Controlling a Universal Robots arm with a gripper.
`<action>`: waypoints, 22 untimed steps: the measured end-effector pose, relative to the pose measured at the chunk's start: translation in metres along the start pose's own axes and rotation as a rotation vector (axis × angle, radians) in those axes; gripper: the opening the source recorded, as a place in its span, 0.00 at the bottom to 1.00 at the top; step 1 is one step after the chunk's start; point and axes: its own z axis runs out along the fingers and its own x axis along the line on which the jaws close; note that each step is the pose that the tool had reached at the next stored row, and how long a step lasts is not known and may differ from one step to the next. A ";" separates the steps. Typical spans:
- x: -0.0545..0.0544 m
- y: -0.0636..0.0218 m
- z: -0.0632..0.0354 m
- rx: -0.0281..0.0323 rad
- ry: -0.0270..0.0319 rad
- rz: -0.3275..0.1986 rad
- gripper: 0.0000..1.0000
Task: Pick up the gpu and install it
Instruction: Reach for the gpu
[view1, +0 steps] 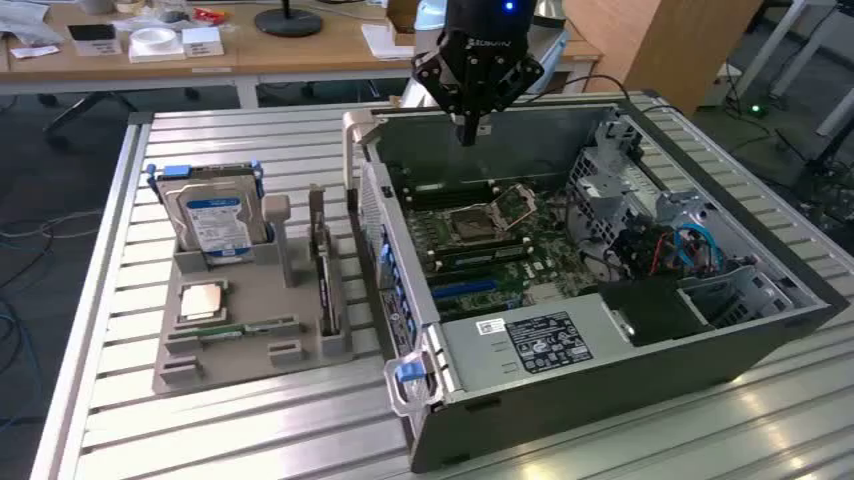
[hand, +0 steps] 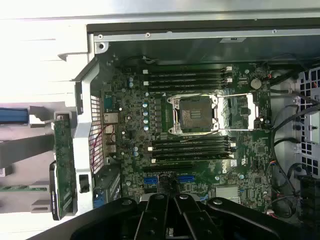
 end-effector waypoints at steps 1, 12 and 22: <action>0.000 0.0000 0.0000 0.0000 0.0000 0.000 0.11; 0.000 0.0000 0.0000 0.0000 0.0000 0.000 0.11; 0.025 -0.0018 -0.0006 0.0000 0.0000 0.000 0.11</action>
